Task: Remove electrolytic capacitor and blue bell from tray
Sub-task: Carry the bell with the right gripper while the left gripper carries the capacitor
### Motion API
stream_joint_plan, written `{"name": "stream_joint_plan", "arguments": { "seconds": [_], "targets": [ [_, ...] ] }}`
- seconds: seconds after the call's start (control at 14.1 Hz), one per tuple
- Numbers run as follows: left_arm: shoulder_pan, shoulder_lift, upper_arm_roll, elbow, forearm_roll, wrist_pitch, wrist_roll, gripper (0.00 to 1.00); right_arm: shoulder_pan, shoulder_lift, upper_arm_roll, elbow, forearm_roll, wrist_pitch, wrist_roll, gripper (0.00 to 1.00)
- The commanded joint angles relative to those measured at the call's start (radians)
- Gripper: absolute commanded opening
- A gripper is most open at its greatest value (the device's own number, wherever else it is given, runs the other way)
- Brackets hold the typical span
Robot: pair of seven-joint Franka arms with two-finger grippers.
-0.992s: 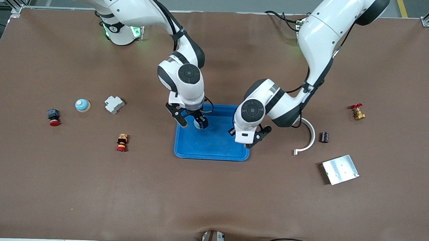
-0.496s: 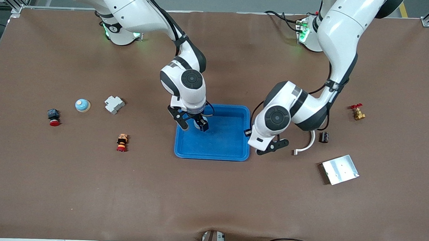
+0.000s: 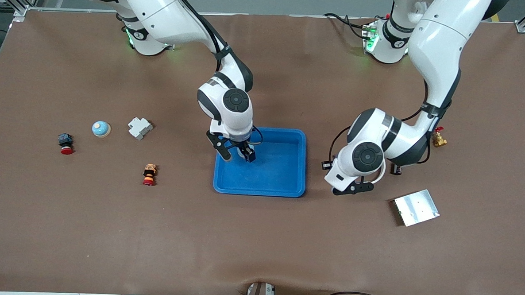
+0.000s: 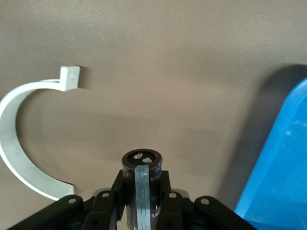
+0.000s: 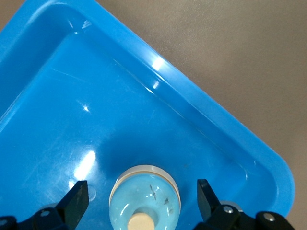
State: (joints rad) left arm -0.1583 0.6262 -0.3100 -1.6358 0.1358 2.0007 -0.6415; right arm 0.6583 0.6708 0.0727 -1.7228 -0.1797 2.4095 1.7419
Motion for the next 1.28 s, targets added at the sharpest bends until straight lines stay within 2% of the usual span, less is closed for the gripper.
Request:
{"name": "stream_joint_plan", "arguments": {
  "seconds": [0.0, 0.43, 0.64, 1.06, 1.13, 1.2],
  "targets": [
    [0.04, -0.065, -0.009, -0.083, 0.03, 0.006, 0.066, 0.0, 0.015, 0.03, -0.008, 0.026, -0.017, 0.013, 0.053, 1.0],
    [0.101, -0.097, -0.011, -0.168, 0.068, 0.032, 0.143, 0.0, 0.035, 0.07, -0.007, 0.072, -0.014, 0.014, 0.077, 1.0],
    [0.128, -0.131, -0.011, -0.251, 0.067, 0.125, 0.183, 0.0, 0.035, 0.073, -0.007, 0.081, -0.011, 0.013, 0.077, 1.0],
    [0.164, -0.106, -0.006, -0.249, 0.068, 0.144, 0.311, 0.0, 0.034, 0.072, -0.008, 0.081, -0.023, 0.003, 0.062, 1.0],
    [0.166, -0.099, -0.006, -0.248, 0.068, 0.145, 0.315, 0.0, 0.035, 0.072, -0.008, 0.081, -0.024, 0.003, 0.059, 0.94],
    [0.166, -0.092, -0.006, -0.246, 0.074, 0.148, 0.315, 0.0, 0.035, 0.073, -0.008, 0.081, -0.024, 0.003, 0.054, 0.81]
  ]
}}
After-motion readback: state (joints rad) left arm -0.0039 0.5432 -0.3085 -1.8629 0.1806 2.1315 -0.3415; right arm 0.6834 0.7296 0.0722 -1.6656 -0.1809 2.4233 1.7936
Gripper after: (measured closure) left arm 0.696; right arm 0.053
